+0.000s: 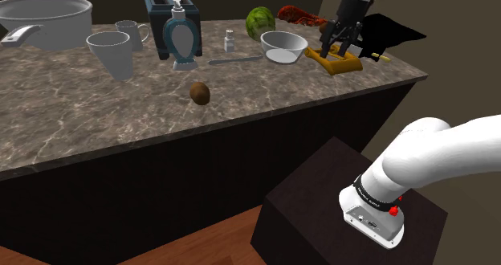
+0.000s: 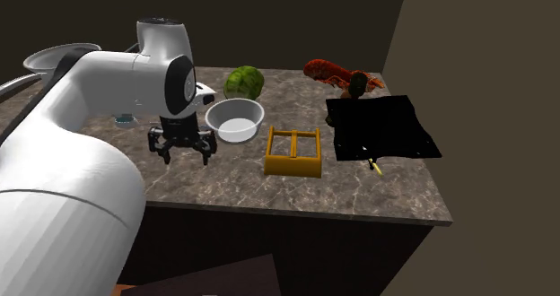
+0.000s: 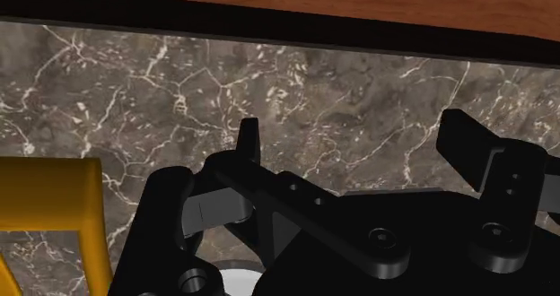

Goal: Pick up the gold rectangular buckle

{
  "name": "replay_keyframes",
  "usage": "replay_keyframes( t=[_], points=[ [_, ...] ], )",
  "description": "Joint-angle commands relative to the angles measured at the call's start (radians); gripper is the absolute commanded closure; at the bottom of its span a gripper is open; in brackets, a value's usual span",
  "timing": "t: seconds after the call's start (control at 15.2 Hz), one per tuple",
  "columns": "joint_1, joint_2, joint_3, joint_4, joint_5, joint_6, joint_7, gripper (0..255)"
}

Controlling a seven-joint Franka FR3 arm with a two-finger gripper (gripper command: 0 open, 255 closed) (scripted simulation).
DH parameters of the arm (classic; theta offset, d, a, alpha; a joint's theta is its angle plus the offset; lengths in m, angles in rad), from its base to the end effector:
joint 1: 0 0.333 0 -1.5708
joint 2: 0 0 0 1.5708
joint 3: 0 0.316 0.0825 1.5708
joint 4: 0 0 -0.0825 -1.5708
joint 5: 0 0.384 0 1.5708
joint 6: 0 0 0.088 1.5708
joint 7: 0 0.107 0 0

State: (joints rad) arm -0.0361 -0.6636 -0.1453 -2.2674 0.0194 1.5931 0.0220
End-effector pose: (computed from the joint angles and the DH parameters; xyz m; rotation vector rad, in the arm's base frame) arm 0.3380 -0.0728 0.5920 -3.0208 0.2616 0.0134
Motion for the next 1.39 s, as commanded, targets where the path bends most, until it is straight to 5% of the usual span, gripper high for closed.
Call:
replay_keyframes(
  t=[0.0,0.66,1.32],
  points=[
    [-0.013,0.039,-0.034,0.011,-0.020,0.028,-0.033,0],
    [-0.059,0.301,-0.196,0.150,-0.061,0.152,-0.192,0],
    [-0.110,0.631,-0.341,0.395,0.019,0.218,-0.375,0]
  ],
)
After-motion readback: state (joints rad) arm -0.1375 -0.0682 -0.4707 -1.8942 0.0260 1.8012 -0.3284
